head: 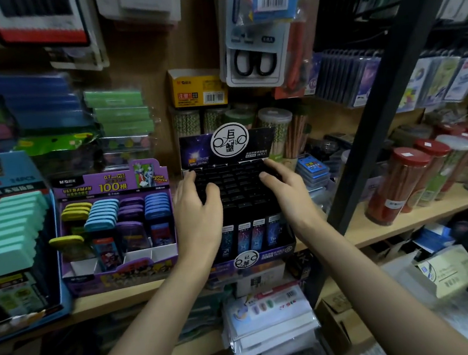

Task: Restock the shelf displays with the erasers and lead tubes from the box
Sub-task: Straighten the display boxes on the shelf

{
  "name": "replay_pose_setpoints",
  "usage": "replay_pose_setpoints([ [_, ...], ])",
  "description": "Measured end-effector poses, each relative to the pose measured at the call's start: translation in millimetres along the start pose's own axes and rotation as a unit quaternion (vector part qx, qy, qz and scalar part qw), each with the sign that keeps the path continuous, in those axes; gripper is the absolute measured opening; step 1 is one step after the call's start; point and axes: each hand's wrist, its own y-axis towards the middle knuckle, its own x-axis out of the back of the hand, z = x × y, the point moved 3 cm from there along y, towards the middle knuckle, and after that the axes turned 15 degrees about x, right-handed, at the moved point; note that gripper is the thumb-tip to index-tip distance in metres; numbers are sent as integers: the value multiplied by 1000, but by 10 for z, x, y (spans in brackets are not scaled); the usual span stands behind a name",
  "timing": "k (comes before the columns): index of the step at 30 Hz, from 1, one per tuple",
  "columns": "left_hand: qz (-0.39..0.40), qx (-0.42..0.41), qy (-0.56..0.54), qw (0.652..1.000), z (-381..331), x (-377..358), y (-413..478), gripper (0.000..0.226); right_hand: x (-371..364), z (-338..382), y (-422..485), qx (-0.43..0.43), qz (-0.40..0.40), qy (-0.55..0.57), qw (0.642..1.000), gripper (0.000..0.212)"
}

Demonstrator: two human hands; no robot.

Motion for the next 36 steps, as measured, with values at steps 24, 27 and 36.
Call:
replay_pose_setpoints([
  [24,49,-221,215,950,-100,540,-392,63,219,590,-101,171,114,-228,952,37],
  [27,45,-238,225,944,-26,825,-593,53,462,557,-364,177,12,-285,942,26],
  [36,5,-197,474,858,610,1387,-588,33,-214,139,-1159,284,192,-459,820,31],
])
